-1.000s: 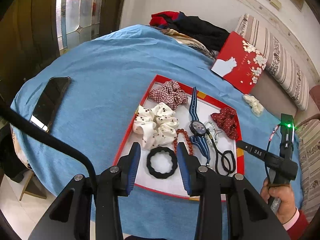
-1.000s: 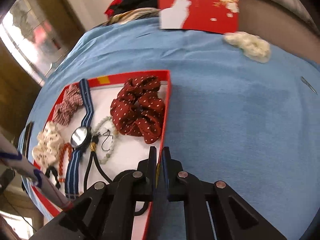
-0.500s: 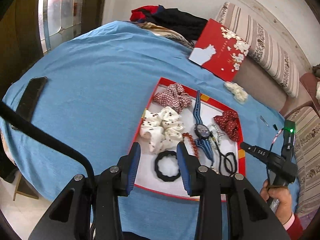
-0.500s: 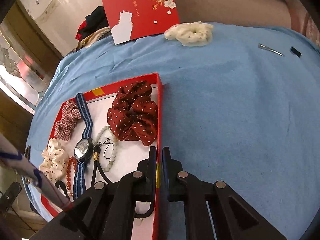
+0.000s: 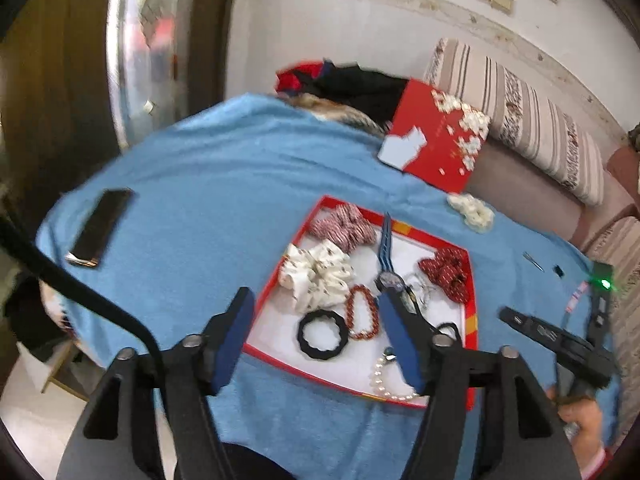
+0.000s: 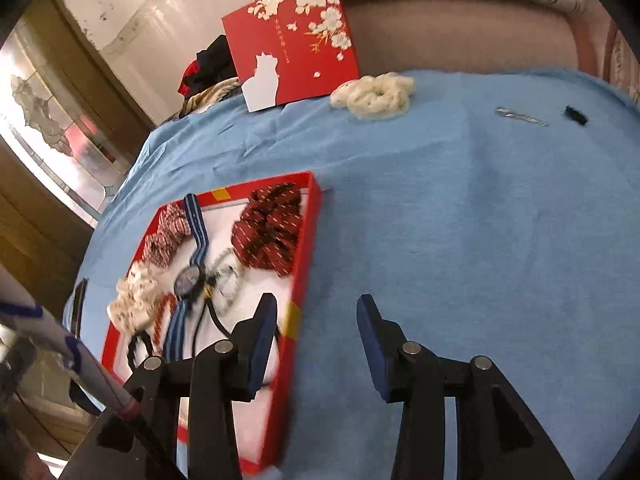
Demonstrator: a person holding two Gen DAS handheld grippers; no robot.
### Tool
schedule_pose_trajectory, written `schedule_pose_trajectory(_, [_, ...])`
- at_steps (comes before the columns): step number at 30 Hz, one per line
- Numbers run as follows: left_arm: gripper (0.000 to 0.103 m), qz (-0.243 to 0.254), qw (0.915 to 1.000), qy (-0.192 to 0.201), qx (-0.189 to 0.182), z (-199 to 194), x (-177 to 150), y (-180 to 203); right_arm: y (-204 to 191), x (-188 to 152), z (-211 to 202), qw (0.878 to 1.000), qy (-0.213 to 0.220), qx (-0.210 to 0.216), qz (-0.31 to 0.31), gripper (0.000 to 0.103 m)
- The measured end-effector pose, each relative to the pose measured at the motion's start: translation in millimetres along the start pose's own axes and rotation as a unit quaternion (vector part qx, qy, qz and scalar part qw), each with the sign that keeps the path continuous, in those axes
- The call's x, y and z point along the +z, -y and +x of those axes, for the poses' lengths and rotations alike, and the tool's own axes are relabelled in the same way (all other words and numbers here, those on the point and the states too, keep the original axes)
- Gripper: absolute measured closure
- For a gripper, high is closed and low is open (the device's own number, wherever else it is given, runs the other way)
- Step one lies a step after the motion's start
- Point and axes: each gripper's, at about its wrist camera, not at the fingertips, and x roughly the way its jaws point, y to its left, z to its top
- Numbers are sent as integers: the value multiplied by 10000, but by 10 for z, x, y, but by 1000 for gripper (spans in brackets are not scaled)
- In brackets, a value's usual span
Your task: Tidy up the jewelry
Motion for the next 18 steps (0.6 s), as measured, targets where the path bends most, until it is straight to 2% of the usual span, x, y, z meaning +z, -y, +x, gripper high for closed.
schedule_pose_trajectory(4, [21,91,9975,615,346,-294,-119,145,125,-213,-247,9996,133,-176,-190,54])
schedule_pose_trajectory(5, [15,99,9953,825,496,-381,-152,191,153,-263,-294,9994,170,-220,-217,54])
schedule_pose_trajectory(8, [6,116,9883,1334,732,-596,-211,322,228,-440,-442,9985,293,-368,-289,53])
schedule_pose_trajectory(12, [3,-39,9831,1644,804,-814,-235,422,260,-588,-589,9971,470,-504,-330,52])
schedule_pose_trajectory(14, [3,-100,9815,1770,720,-915,-252,460,245,-650,-657,9957,573,-591,-413,50])
schedule_pose_trajectory(18, [3,140,9769,1936,892,-1045,-304,631,171,-746,-748,9929,726,-699,-638,49])
